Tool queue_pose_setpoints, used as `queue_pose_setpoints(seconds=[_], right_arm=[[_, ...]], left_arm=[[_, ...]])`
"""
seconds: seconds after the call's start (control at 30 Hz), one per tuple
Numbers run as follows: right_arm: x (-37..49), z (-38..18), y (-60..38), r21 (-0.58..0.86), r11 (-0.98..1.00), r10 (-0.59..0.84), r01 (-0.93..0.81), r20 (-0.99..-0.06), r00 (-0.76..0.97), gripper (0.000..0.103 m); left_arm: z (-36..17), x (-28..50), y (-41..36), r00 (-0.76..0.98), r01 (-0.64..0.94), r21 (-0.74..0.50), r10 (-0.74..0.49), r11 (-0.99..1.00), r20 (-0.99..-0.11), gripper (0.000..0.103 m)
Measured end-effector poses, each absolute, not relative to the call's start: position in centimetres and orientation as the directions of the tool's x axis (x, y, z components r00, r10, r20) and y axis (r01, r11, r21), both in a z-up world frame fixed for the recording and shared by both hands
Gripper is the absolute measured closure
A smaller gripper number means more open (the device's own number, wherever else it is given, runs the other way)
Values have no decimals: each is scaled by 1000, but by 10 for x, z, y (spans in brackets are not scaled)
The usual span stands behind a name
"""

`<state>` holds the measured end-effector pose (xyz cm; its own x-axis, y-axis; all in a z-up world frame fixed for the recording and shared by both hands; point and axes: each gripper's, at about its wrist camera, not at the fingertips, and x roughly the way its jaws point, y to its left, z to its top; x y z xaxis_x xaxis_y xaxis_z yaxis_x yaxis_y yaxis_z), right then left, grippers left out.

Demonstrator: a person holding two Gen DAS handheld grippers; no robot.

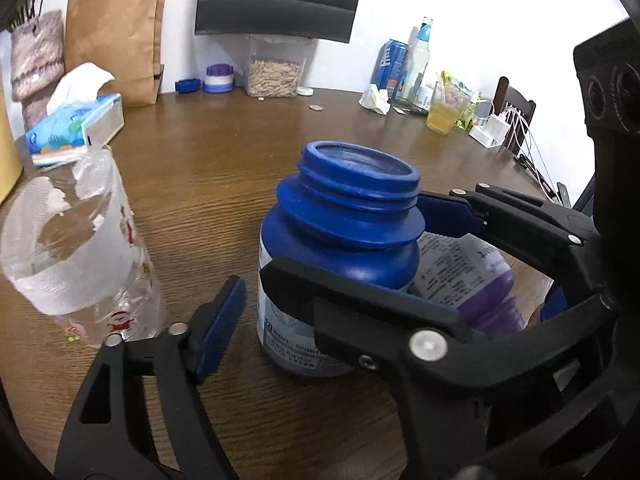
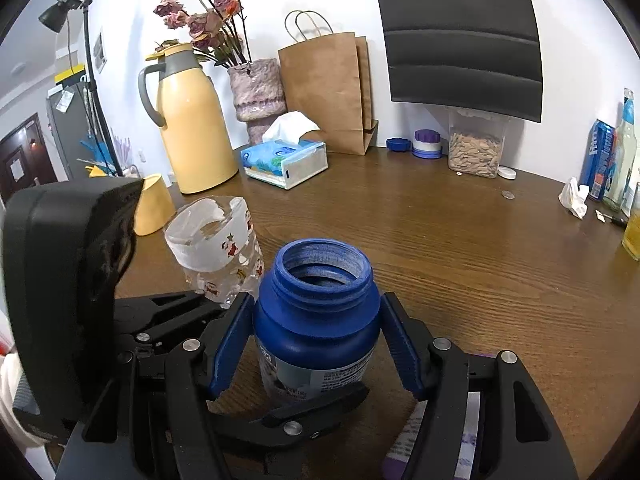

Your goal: Flip cup upright

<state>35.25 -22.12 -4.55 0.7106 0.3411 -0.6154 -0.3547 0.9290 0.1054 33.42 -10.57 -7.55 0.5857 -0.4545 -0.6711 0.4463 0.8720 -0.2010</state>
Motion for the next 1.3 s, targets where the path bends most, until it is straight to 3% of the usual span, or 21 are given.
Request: queue_pose_setpoints(seconds=[0.33,0.43,0.9,1.0,1.07,1.3], right_arm=[[340,-47,-215,129,920,364,-371,-632,684,34],[331,-41,-214,111,924,351,-366,-626,696,26],[256,3,-223,84,939,319,-334,-576,752,26],[236,11,-225,71,944,304,-322,-567,765,22],[223,16,-226,67,947,297,-315,-559,774,18],[177,33,-231,60,959,265,-277,-539,800,18]], left_arm=[[-71,315,-96,590,441,-189,-442,878,-675,17],[-66,307,-90,599,434,-192,-441,880,-669,14],[-22,237,-70,678,403,-171,-419,899,-603,11],[-13,217,-65,707,390,-143,-395,910,-586,4],[-6,202,-63,720,388,-131,-388,913,-575,4],[11,161,-49,771,298,-99,-301,949,-561,4]])
